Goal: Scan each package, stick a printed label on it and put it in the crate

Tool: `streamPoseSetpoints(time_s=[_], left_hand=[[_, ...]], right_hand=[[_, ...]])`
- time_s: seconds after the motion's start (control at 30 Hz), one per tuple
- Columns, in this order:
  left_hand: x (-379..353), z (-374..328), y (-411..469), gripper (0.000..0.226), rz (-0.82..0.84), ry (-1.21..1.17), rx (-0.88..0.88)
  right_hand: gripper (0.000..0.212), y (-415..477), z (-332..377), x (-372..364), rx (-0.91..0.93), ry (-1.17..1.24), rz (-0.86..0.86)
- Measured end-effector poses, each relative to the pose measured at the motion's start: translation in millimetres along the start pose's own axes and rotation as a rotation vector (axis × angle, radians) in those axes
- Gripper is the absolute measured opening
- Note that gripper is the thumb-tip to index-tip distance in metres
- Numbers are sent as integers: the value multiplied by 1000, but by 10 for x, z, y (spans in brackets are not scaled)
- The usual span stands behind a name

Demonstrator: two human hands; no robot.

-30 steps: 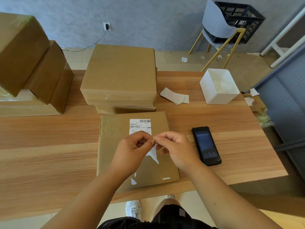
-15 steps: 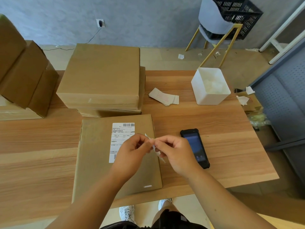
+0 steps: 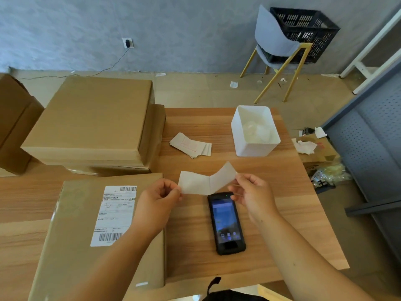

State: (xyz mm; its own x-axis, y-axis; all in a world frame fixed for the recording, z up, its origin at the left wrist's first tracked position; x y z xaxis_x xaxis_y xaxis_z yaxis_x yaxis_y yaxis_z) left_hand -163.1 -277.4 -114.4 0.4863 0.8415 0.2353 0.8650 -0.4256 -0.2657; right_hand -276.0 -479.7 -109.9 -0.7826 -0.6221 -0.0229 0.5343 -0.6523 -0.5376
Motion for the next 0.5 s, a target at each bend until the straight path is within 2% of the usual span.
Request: streamPoseSetpoints(time_s=[0.13, 0.27, 0.37, 0.5], left_hand=[[-191, -48, 193, 7, -60, 109, -22], [-401, -219, 428, 8, -113, 219, -55], [-644, -476, 651, 9, -84, 313, -148], [-1075, -912, 1031, 4, -52, 410, -358]], right_hand=[[14, 338, 161, 486, 28, -32, -184], [15, 585, 424, 912, 186, -253, -349], [17, 729, 652, 1101, 332, -496, -341], [24, 945, 851, 1204, 361, -770, -233]])
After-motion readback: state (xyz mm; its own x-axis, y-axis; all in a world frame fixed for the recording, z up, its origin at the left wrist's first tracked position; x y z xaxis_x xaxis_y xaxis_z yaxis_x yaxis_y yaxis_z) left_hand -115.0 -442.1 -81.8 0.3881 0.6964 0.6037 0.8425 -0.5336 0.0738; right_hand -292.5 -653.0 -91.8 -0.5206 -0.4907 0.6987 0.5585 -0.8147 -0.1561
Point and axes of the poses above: each hand's wrist, its own y-axis towards the middle knuckle, its own x-axis out of the back of the hand, z = x × y, the point moved 4 cm from there along y, towards the middle knuckle, and after that the axes turned 3 degrees about -x, right-handed, at the moved point
